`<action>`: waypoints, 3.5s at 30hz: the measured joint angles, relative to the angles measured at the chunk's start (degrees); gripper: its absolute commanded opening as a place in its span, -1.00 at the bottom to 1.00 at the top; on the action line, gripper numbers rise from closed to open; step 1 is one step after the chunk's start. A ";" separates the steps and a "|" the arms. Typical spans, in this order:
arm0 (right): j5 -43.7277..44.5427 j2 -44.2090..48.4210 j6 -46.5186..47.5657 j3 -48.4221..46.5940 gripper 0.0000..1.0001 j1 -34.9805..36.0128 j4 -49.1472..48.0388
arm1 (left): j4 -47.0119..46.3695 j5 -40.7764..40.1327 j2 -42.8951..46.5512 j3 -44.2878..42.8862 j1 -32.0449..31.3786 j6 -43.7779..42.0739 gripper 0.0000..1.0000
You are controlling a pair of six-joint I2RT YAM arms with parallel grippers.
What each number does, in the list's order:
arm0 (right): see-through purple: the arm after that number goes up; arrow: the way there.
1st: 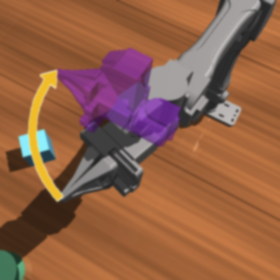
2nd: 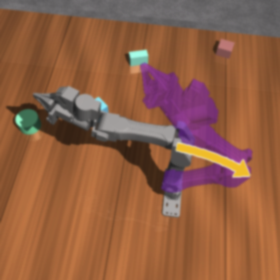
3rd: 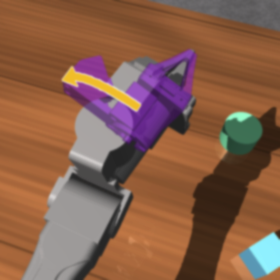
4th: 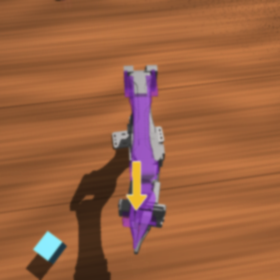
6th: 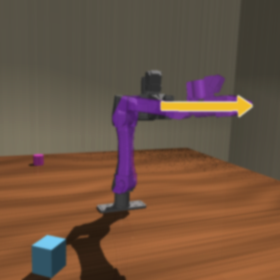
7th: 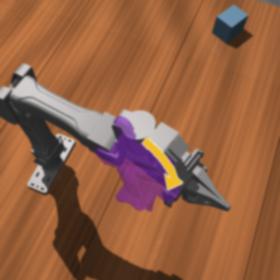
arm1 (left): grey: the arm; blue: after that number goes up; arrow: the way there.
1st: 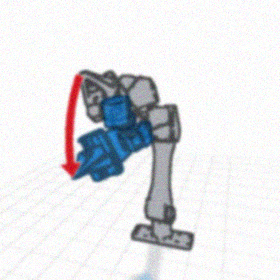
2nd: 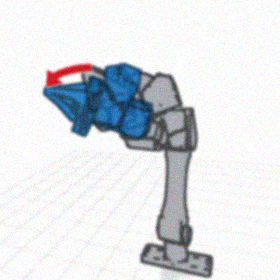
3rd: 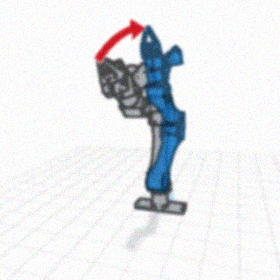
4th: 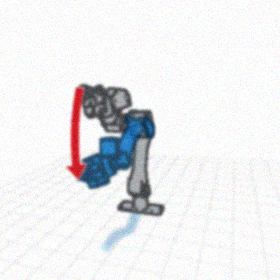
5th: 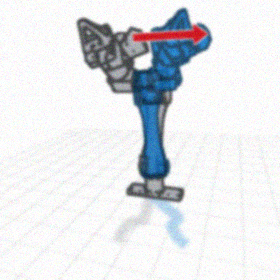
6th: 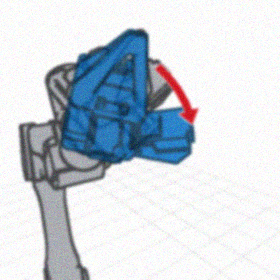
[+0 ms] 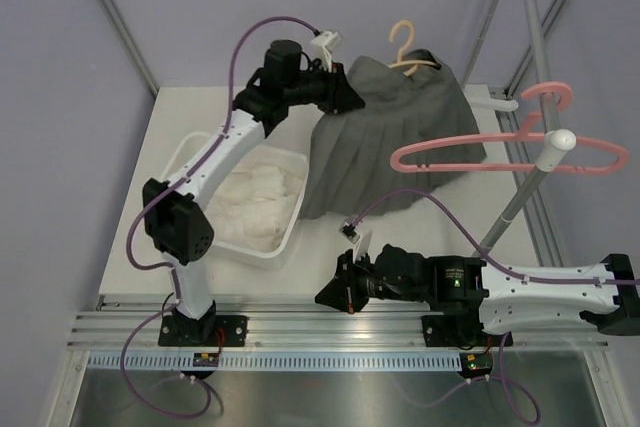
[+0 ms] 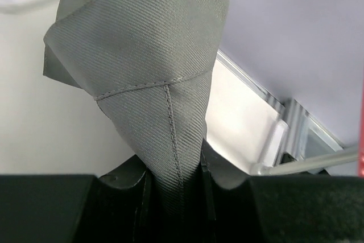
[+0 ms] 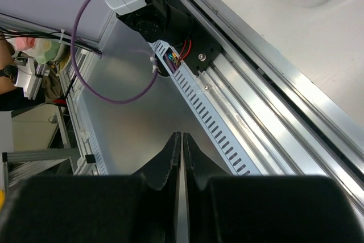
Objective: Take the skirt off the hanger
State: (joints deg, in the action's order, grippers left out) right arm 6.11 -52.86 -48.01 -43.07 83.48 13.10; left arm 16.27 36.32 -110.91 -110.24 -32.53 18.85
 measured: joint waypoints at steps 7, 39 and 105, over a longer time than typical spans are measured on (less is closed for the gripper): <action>-1.46 -8.63 4.04 -9.31 -0.78 0.00 0.70 | 5.16 -7.69 19.69 10.03 3.87 -4.33 -1.00; 20.39 -20.76 28.11 -54.49 -0.21 -3.48 9.94 | 28.11 -11.04 76.96 37.38 3.93 -6.16 -1.00; 16.55 -9.99 30.49 -47.78 0.27 -9.75 17.31 | 33.62 0.87 82.38 34.73 4.13 -3.41 -1.00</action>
State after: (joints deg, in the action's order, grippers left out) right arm 22.65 -62.85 -17.52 -90.85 73.73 30.41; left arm 49.89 37.19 -28.53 -75.50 -28.40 15.44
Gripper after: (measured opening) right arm 0.633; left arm 0.260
